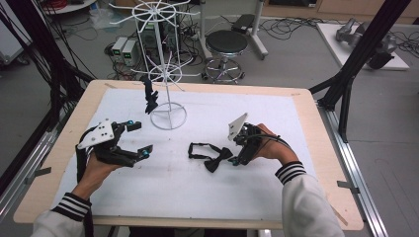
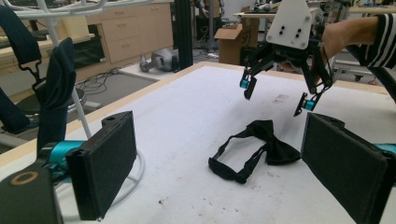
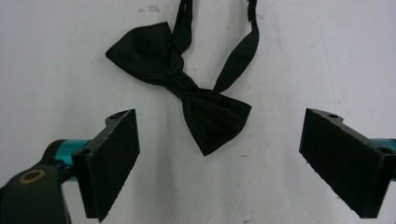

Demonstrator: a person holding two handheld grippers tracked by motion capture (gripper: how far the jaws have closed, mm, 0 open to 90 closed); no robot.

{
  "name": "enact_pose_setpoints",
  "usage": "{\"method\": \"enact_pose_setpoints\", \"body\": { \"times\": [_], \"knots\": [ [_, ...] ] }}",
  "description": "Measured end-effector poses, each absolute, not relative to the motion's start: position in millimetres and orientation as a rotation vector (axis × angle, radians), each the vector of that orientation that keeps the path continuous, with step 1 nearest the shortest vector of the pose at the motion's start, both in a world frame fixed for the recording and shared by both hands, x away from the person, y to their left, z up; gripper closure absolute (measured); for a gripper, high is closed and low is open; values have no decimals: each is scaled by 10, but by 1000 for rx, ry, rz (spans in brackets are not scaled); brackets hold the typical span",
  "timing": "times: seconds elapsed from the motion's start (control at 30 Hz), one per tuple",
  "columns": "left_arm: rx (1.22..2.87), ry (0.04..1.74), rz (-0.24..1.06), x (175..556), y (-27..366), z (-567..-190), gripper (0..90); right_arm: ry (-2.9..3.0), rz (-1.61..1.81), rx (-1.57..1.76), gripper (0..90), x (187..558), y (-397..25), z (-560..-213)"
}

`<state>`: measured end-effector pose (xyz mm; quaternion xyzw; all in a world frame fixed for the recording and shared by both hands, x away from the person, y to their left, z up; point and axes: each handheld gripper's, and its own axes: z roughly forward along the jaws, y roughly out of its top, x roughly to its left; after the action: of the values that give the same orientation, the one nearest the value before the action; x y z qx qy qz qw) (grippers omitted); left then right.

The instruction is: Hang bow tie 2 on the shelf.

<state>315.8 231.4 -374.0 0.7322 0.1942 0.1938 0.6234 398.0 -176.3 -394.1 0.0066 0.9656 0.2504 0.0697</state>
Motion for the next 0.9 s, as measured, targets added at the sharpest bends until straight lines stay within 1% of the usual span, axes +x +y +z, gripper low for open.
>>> {"method": "enact_pose_setpoints", "body": {
  "times": [0.1, 0.13, 0.17, 0.33, 0.43, 0.67, 0.8, 0.9],
  "knots": [
    [1688, 445, 440, 3159, 2290, -3753, 111, 2928, 717, 26, 121, 3988, -1727, -3989],
    [1689, 446, 439, 3158, 2283, -3757, 111, 2934, 709, 24, 149, 3990, -1715, -4001],
    [1691, 445, 434, 3158, 2280, -3760, 111, 2943, 706, 15, 155, 3995, -1706, -4014],
    [1694, 446, 433, 3158, 2257, -3772, 111, 2948, 679, 11, 160, 4023, -1666, -4067],
    [1698, 445, 436, 3162, 2249, -3776, 111, 2958, 663, 13, 194, 4034, -1635, -4098],
    [1699, 445, 427, 3164, 2240, -3787, 112, 2971, 640, 4, 208, 4059, -1579, -4157],
    [1696, 445, 427, 3169, 2240, -3792, 111, 2981, 645, 6, 242, 4066, -1571, -4166],
    [1694, 443, 423, 3170, 2237, -3796, 111, 2991, 647, 29, 249, 4078, -1581, -4173]
  ]
}}
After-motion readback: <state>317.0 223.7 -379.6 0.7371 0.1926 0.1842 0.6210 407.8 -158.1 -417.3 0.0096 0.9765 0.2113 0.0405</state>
